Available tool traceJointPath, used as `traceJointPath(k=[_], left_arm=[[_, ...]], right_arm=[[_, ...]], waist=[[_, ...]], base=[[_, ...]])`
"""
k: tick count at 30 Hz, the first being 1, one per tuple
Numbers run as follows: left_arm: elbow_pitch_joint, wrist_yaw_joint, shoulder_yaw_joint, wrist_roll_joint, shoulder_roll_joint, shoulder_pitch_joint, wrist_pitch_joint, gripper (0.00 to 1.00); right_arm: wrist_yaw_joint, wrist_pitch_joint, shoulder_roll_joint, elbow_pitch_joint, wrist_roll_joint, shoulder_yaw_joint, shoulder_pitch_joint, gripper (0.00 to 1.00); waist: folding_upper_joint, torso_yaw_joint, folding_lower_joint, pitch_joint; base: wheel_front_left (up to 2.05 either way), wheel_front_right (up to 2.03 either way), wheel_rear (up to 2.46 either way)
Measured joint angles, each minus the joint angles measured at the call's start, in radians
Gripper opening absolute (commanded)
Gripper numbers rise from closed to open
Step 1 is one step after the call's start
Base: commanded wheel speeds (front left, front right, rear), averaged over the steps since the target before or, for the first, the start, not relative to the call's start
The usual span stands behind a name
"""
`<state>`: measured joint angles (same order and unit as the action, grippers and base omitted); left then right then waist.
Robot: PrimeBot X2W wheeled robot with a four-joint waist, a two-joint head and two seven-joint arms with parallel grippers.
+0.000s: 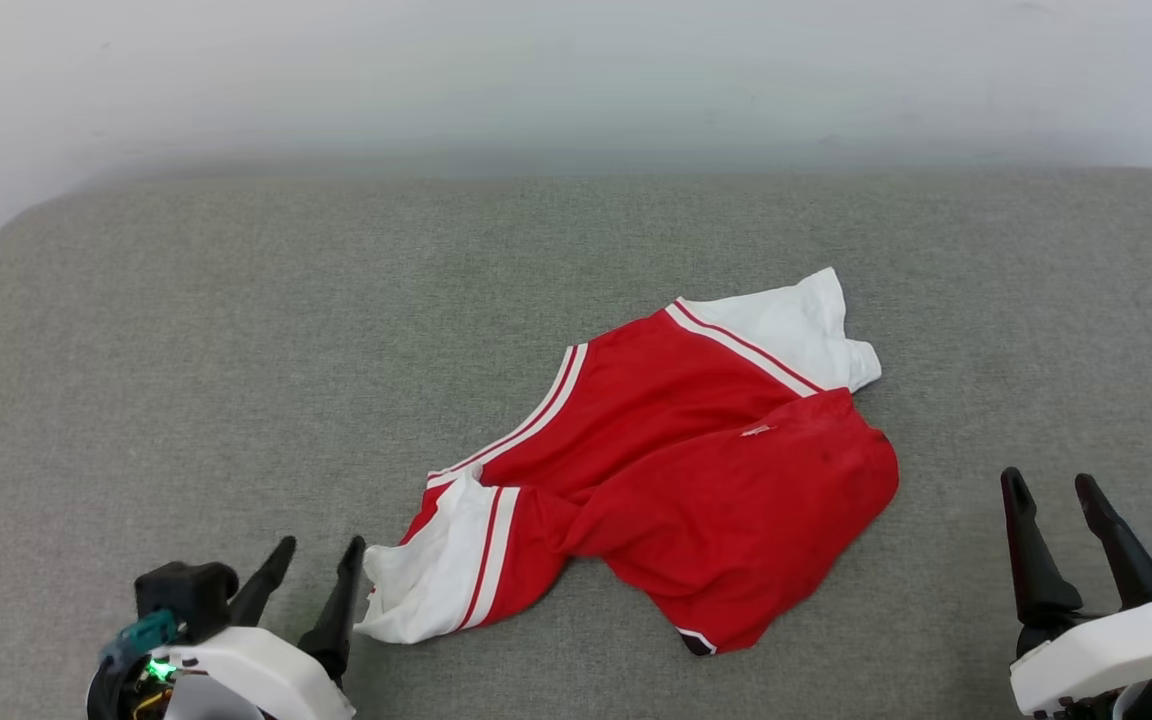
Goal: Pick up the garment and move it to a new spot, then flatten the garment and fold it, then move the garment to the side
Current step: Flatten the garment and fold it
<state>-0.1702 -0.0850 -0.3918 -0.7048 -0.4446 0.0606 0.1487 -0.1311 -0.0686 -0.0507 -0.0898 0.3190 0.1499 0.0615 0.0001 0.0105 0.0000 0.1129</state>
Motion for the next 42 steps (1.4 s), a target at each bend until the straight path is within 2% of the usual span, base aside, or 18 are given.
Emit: traceJointPath(k=[9, 15, 22, 23, 24, 25, 28, 34, 39, 42], left_arm=[[0.121, 0.123, -0.088, -0.038, -0.153, 0.071, -0.321, 1.0], [0.131, 0.181, -0.149, -0.035, -0.193, 0.185, -0.45, 1.0], [0.1, 0.211, -0.244, -0.054, -0.228, 0.281, -0.548, 1.0], [0.096, 0.213, -0.256, -0.066, -0.235, 0.289, -0.565, 0.69], [0.092, 0.213, -0.269, -0.077, -0.241, 0.296, -0.579, 0.28], [0.089, 0.213, -0.277, -0.085, -0.245, 0.301, -0.587, 0.0], [0.082, 0.214, -0.294, -0.099, -0.262, 0.318, -0.601, 0.0], [0.086, 0.202, -0.274, -0.049, -0.289, 0.344, -0.517, 0.0], [0.09, 0.126, -0.22, -0.01, -0.309, 0.338, -0.419, 0.0], [0.104, 0.055, -0.179, -0.02, -0.313, 0.285, -0.374, 0.0]], right_arm=[[0.0, 0.0, 0.0, 0.0, 0.012, -0.001, 0.001, 1.0], [0.0, 0.002, 0.0, 0.007, 0.014, -0.024, -0.019, 1.0], [0.0, 0.013, 0.0, 0.028, 0.016, -0.031, -0.034, 1.0], [0.0, 0.015, 0.0, 0.031, 0.017, -0.031, -0.038, 1.0], [0.0, 0.017, 0.0, 0.035, 0.017, -0.032, -0.04, 1.0], [0.0, 0.021, 0.0, 0.038, 0.018, -0.033, -0.041, 1.0], [0.0, 0.028, 0.0, 0.05, 0.021, -0.033, -0.042, 1.0], [0.0, 0.037, 0.0, 0.067, 0.023, -0.023, -0.043, 1.0], [0.0, 0.033, 0.0, 0.077, 0.024, -0.019, -0.042, 1.0], [0.0, 0.031, 0.0, 0.079, 0.024, -0.019, -0.041, 1.0]], waist=[[0.0, 0.021, 0.0, 0.025], [0.0, 0.016, 0.0001, 0.064], [-0.0001, -0.015, 0.0001, 0.096], [0.0, -0.019, 0.0001, 0.099], [0.0, -0.022, 0.0001, 0.102], [-0.0001, -0.025, 0.0001, 0.105], [0.0, -0.031, 0.0001, 0.111], [0.0, -0.023, 0.0001, 0.104], [0.0, -0.01, 0.0001, 0.086], [0.0, -0.007, 0.0001, 0.076]], base=[[0.0, 0.0, 0.0], [0.0, 0.0, 0.0], [0.0, 0.0, 0.0], [0.0, 0.0, 0.0], [0.0, 0.0, 0.0], [0.0, 0.0, 0.0], [0.0, 0.0, 0.0], [0.0, 0.0, 0.0], [0.0, 0.0, 0.0], [0.0, 0.0, 0.0]])
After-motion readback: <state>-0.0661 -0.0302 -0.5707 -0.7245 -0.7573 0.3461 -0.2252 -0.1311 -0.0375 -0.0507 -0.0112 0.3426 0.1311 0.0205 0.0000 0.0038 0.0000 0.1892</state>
